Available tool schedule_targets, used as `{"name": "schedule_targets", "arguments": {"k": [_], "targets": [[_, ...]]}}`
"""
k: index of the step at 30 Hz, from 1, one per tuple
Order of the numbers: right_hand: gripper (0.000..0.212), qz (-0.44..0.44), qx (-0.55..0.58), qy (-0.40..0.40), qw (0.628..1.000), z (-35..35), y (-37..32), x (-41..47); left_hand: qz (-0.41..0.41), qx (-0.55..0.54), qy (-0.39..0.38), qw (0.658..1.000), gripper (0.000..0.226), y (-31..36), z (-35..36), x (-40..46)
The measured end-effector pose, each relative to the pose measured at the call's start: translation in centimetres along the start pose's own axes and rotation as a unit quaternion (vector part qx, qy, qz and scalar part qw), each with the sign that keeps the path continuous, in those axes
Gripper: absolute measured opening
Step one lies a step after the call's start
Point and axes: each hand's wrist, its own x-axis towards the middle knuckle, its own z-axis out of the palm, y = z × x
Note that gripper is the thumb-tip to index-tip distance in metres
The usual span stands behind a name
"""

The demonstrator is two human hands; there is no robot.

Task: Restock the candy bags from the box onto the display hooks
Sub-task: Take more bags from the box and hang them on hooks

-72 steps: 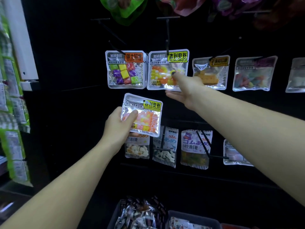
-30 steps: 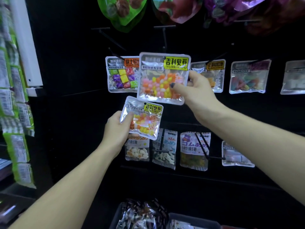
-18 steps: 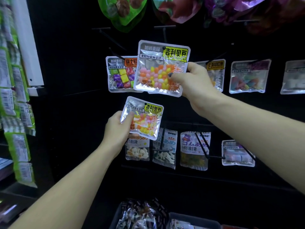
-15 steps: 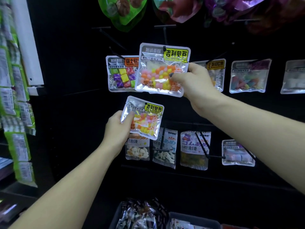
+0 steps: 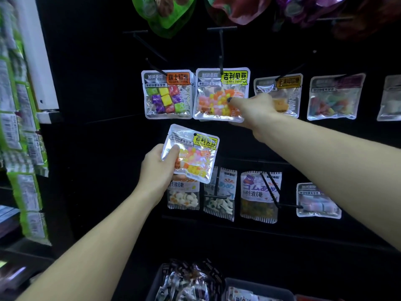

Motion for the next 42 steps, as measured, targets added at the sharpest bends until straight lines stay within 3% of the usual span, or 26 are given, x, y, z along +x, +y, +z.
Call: {"name": "schedule_targets", "arguments": {"k": [4,11,16,20,23,26,33,37,42], "targets": [[0.035,0.037,0.036,-0.005,0.999,-0.2,0.4,-0.2,0.007,0.006,0.001,1.000,0.016,0.0,0.0,0.1],[0.074,0.089,-0.011,-0.040,0.995,-0.3,3.5,-3.5,0.006,0.017,0.002,1.000,0.019,-0.2,-0.1,0.3],[0.070,0.139,-0.028,-0.189,0.972,0.5,6.0,-6.2,-0.001,0.001,0.000,1.000,0.022,0.1,0.0,0.1],[0.038,0.166,0.050,-0.274,0.946,0.7,6.3,-6.7,0.001,0.014,-0.018,1.000,0.022,0.5,-0.1,-0.1],[0.030,0.160,0.074,-0.261,0.949,0.9,6.7,-7.0,-0.008,0.028,-0.036,0.999,0.028,0.6,-0.3,-0.3],[0.026,0.070,0.048,-0.232,0.969,1.2,6.7,-7.5,-0.019,0.039,-0.030,0.999,0.043,0.6,-0.4,-0.2],[0.013,-0.102,0.046,-0.143,0.983,-0.1,3.1,-7.2,-0.061,-0.029,-0.023,0.997,0.041,1.2,0.2,-0.2],[0.010,-0.137,0.083,-0.116,0.980,-0.9,0.4,-6.1,-0.075,-0.036,-0.014,0.996,0.046,1.4,0.5,-0.3],[0.022,-0.126,0.099,-0.100,0.982,-1.5,-1.6,-4.9,-0.072,-0.036,-0.016,0.997,0.046,1.4,0.3,-0.3]]}}
